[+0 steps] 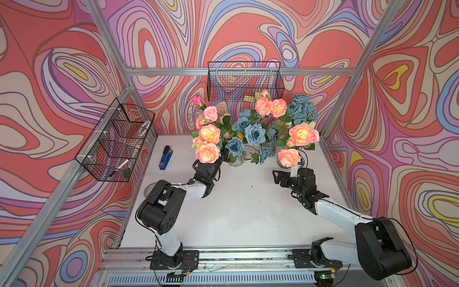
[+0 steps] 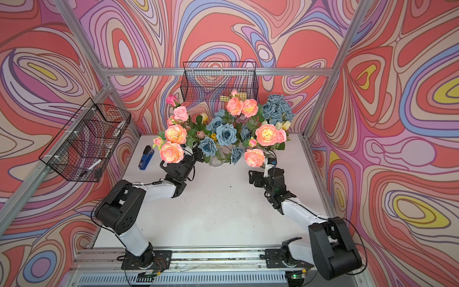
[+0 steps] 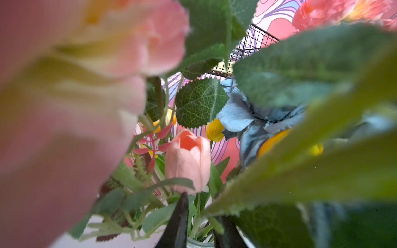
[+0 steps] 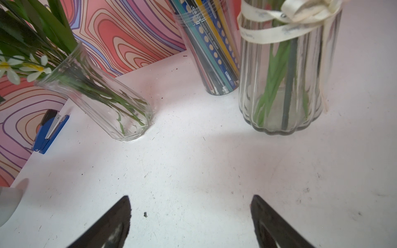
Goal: Pick out pink flowers from the vase
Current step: Pick up the flower from the vase.
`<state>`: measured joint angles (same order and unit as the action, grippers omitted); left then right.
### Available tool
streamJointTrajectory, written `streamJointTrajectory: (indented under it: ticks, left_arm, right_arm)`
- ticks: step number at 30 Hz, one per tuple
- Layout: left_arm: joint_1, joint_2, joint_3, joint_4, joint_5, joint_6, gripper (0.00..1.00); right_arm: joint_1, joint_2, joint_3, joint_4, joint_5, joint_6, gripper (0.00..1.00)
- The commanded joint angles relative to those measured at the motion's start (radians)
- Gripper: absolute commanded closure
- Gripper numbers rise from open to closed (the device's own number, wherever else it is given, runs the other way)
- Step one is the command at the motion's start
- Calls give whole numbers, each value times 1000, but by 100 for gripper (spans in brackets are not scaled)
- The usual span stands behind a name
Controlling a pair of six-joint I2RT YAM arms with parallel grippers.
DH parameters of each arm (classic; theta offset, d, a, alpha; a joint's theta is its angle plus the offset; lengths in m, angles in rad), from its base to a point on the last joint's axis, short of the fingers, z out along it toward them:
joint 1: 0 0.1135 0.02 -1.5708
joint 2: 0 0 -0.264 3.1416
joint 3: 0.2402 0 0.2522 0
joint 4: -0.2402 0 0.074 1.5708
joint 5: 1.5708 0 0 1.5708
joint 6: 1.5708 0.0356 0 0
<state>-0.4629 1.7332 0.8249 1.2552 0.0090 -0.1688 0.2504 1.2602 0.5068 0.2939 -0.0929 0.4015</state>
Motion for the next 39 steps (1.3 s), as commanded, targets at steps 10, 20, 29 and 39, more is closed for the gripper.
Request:
streamJointTrajectory:
  ticks: [10, 20, 29, 39]
  left_arm:
    - [18, -109, 15, 10, 39, 11, 98]
    - [29, -220, 87, -206, 75, 4, 100]
    - [48, -314, 238, -473, 133, -61, 100]
    - [51, -385, 456, -764, 221, -72, 100]
  right_arm:
    - [8, -37, 16, -19, 17, -30, 12]
    - [7, -40, 23, -20, -6, -40, 11]
    - [7, -96, 19, -31, -48, -41, 11]
    - [7, -162, -5, -42, -100, -26, 9]
